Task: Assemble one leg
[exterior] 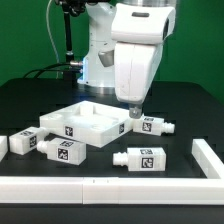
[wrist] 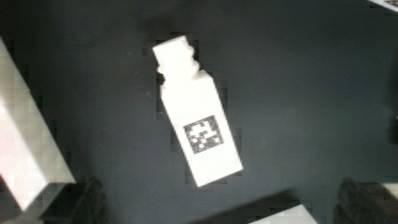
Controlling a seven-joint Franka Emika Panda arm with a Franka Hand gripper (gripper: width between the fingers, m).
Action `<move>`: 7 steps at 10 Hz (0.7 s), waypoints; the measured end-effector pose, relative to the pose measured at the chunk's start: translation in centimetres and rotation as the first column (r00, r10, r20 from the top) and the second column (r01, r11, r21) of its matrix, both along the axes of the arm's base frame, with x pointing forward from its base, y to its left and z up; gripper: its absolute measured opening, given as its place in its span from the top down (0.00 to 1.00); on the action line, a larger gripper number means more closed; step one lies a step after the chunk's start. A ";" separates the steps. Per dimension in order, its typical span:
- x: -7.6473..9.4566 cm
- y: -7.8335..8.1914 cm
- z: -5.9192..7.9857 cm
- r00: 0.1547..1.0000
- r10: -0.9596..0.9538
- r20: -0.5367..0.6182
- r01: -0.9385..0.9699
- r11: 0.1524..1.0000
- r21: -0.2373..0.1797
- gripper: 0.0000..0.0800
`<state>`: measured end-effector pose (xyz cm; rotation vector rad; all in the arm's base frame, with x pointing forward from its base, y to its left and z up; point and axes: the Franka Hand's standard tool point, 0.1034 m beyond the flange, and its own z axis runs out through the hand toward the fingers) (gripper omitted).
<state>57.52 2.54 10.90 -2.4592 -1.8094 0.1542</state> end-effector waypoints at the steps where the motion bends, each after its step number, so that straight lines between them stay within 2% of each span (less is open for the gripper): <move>1: 0.0 -0.1 -0.1 1.000 -0.001 -0.001 0.001 1.000 0.000 0.19; 3: 0.0 0.0 -0.5 1.000 0.001 0.006 -0.001 1.000 0.002 0.19; 7: -0.4 -0.1 -4.3 0.999 0.025 0.044 -0.025 0.999 0.020 0.19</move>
Offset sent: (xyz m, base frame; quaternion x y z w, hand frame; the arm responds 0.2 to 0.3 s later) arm -0.0150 0.0070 -0.0286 -0.0251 0.0223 -0.0315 0.9989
